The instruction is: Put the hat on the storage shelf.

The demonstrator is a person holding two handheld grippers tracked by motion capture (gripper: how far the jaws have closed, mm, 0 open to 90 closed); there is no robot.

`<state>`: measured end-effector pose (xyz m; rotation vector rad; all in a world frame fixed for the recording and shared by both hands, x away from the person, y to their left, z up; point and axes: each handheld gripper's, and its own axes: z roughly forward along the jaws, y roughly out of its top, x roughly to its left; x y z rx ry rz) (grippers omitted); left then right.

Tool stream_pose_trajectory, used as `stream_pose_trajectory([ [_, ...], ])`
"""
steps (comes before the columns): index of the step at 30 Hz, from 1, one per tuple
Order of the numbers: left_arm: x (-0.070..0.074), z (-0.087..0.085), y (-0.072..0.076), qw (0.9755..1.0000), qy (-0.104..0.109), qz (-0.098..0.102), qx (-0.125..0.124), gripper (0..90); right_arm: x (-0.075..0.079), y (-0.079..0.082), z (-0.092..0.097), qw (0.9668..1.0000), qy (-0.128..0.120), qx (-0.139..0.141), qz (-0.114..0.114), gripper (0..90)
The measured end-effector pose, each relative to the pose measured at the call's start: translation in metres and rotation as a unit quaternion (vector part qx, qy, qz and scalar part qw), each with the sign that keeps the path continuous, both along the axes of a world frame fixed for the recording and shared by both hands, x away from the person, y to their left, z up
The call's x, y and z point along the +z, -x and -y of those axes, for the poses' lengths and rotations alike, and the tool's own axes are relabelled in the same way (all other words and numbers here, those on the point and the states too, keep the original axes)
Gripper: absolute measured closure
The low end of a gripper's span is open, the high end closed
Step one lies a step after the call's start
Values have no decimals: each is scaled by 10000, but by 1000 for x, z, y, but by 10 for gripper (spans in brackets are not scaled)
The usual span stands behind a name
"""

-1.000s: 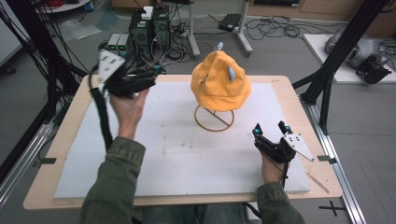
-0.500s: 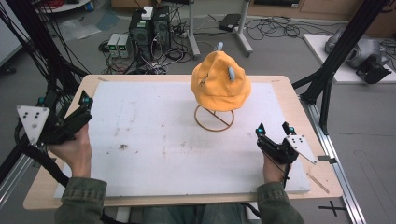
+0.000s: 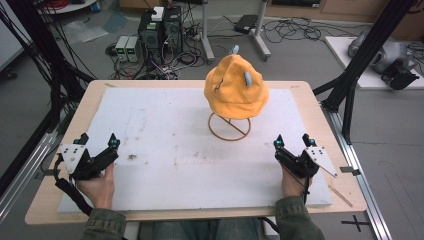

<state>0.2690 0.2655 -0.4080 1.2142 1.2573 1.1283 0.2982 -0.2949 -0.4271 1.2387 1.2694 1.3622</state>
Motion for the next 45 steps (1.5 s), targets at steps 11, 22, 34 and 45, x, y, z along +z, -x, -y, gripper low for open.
stream_pose_trajectory([
  [11,-2,1,-3,9999,9,-85,-66,152,-1,0,3,9999,-126,-29,-38,105],
  [22,-3,2,-5,9998,3,-169,-99,153,-1,0,0,9999,-79,36,-69,105],
  [34,-6,5,-5,9996,-19,-204,-179,156,-1,-2,-4,9999,4,94,-62,105],
  [45,-6,11,-10,9993,-6,-236,-278,156,-2,-1,-4,9999,10,101,-106,105],
])
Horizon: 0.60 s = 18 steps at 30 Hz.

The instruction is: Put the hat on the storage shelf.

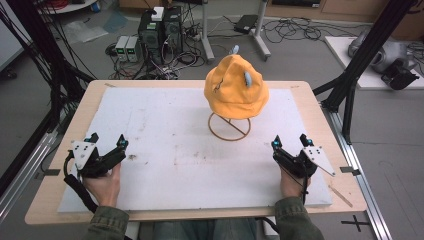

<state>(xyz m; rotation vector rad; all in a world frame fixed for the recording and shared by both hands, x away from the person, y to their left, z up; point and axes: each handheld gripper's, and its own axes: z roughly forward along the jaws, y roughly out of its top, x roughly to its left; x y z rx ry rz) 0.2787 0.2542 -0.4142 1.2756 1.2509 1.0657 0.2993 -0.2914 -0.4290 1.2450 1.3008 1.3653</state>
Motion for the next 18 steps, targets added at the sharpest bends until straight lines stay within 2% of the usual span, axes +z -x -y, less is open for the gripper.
stream_pose_trajectory([
  [3,0,-1,1,10000,-5,-19,-2,156,0,0,0,10000,15,-6,-10,105],
  [6,0,-3,1,10000,85,-10,11,157,0,0,0,10000,7,4,-14,105],
  [14,-1,-3,0,9999,95,-56,19,157,0,2,1,10000,8,-9,-13,105],
  [18,-1,1,-2,9999,23,-87,-53,158,0,2,1,10000,-13,-31,-32,105],
])
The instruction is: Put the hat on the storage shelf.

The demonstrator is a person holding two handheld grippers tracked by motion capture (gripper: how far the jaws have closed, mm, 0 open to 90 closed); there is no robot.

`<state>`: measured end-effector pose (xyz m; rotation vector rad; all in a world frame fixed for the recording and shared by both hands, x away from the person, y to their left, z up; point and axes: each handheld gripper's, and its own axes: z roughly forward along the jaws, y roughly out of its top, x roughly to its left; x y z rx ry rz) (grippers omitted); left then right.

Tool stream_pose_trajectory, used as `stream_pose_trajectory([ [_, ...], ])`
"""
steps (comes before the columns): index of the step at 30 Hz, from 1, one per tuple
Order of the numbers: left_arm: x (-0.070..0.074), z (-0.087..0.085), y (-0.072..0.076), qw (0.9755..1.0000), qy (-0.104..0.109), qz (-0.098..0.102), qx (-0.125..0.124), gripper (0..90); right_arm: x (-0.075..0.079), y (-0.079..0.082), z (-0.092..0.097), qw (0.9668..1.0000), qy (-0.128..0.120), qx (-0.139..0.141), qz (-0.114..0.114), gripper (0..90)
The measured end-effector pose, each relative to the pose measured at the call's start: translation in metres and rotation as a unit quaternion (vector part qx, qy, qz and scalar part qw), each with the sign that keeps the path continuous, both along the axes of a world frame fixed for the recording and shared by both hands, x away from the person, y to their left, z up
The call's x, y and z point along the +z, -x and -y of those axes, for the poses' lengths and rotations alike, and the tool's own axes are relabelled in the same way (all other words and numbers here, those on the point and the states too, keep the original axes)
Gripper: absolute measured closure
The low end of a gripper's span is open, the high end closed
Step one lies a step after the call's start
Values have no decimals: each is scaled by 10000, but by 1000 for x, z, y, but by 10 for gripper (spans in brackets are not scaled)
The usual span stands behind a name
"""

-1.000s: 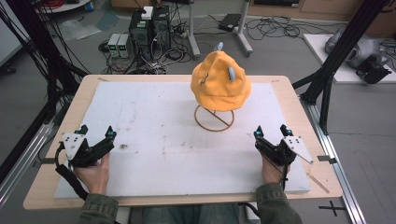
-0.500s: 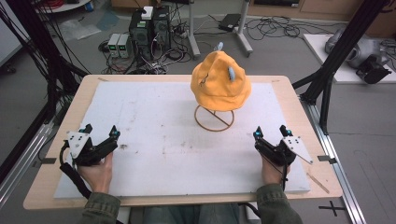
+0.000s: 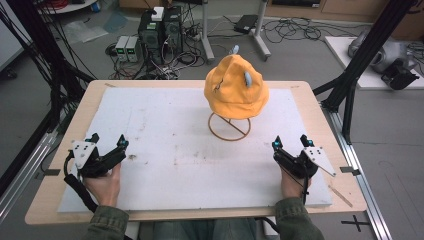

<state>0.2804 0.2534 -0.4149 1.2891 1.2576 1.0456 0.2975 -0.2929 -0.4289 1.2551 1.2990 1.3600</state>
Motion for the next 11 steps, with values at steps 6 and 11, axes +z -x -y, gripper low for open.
stream_pose_trajectory([
  [6,0,2,-1,10000,-5,-25,-57,159,0,1,2,10000,-24,-17,-18,105],
  [11,0,4,-3,9999,-72,-86,-112,159,-1,0,5,10000,-35,-36,-23,105],
])
